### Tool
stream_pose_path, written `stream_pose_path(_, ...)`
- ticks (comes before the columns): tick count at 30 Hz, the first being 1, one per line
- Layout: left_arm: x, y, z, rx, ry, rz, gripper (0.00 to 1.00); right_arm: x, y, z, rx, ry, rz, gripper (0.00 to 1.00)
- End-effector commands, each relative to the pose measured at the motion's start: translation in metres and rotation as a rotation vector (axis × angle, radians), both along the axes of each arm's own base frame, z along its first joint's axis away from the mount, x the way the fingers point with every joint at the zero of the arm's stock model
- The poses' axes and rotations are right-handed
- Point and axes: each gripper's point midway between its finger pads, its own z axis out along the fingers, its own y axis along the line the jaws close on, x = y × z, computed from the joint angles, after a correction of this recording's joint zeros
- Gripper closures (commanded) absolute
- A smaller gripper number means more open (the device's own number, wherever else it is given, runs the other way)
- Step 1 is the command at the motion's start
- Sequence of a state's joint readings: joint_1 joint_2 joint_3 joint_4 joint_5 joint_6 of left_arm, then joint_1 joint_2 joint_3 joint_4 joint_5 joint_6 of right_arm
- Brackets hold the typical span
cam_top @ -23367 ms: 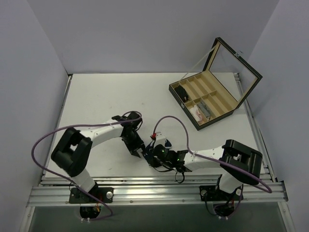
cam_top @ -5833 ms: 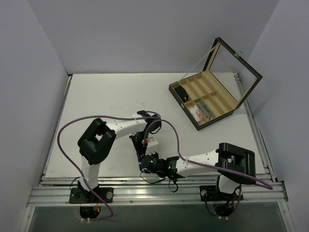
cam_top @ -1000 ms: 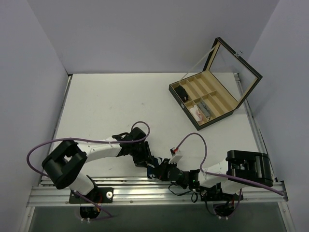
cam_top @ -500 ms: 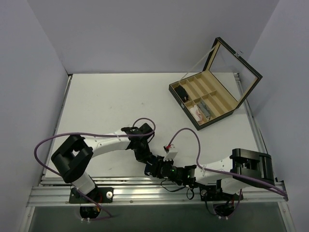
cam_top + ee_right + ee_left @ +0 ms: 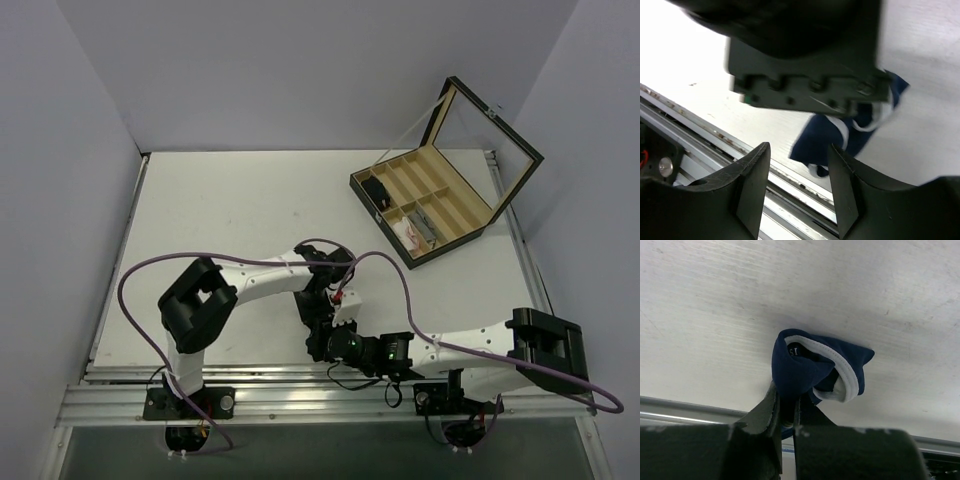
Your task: Roll the underwear
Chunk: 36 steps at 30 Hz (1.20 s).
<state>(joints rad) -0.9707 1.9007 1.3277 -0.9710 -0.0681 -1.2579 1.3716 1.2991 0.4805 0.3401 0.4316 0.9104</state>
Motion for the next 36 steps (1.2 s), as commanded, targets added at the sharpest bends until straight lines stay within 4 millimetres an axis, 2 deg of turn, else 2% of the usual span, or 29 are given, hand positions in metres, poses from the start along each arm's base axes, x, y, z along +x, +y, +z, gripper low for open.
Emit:
stream_pose_path(1,-0.005,0.004,0.001,0.079,0.018,0.031,0.98,0.006,0.012,0.015,-0.005,-0.058,0.007,0.55)
stream_pose_path(5,-0.004,0.005,0.002,0.113,0.028,0.029,0.98,0.009,0.021,0.006,-0.050,-0.054,0.003,0.55)
stream_pose_path(6,-0.004,0.005,0.002,0.114,0.027,0.032,0.98,0.011,0.017,-0.003,-0.094,-0.056,-0.006,0.55)
stream_pose_path(8,-0.003,0.004,0.003,0.112,0.024,0.030,0.98,0.013,0.019,-0.004,-0.121,-0.058,-0.024,0.56)
stream_pose_path(9,-0.003,0.005,0.003,0.113,0.025,0.030,0.98,0.015,0.013,-0.011,-0.167,-0.064,-0.041,0.57)
stream_pose_path(17,-0.007,0.009,0.002,0.125,0.036,0.039,0.98,0.018,-0.007,-0.007,-0.216,-0.083,-0.117,0.58)
stream_pose_path(23,-0.007,0.006,0.001,0.113,0.040,0.045,0.98,0.015,-0.002,-0.018,-0.239,-0.061,-0.098,0.60)
stream_pose_path(26,-0.006,0.001,0.004,0.082,0.034,0.036,0.98,0.011,-0.005,-0.030,-0.236,-0.032,-0.106,0.74)
stream_pose_path(27,-0.006,-0.001,0.008,0.060,0.030,0.026,0.98,0.010,-0.007,-0.032,-0.232,-0.023,-0.110,0.84)
stream_pose_path(29,-0.003,-0.002,0.012,0.035,0.013,0.026,0.97,0.006,-0.015,-0.044,-0.221,0.009,-0.126,0.92)
stream_pose_path(30,-0.002,0.002,0.016,0.016,0.007,0.024,0.91,0.002,-0.018,-0.050,-0.217,0.031,-0.127,0.97)
stream_pose_path(32,0.002,-0.003,0.020,-0.043,-0.011,0.028,0.81,-0.004,-0.029,-0.063,-0.203,0.065,-0.141,0.99)
stream_pose_path(33,0.004,-0.004,0.029,-0.078,-0.031,0.018,0.76,-0.007,-0.033,-0.069,-0.197,0.086,-0.139,1.00)
stream_pose_path(34,0.007,-0.002,0.028,-0.097,-0.042,0.019,0.65,-0.010,-0.038,-0.074,-0.198,0.099,-0.146,1.00)
stream_pose_path(36,0.012,-0.002,0.040,-0.138,-0.074,0.014,0.59,-0.014,-0.049,-0.084,-0.187,0.126,-0.165,1.00)
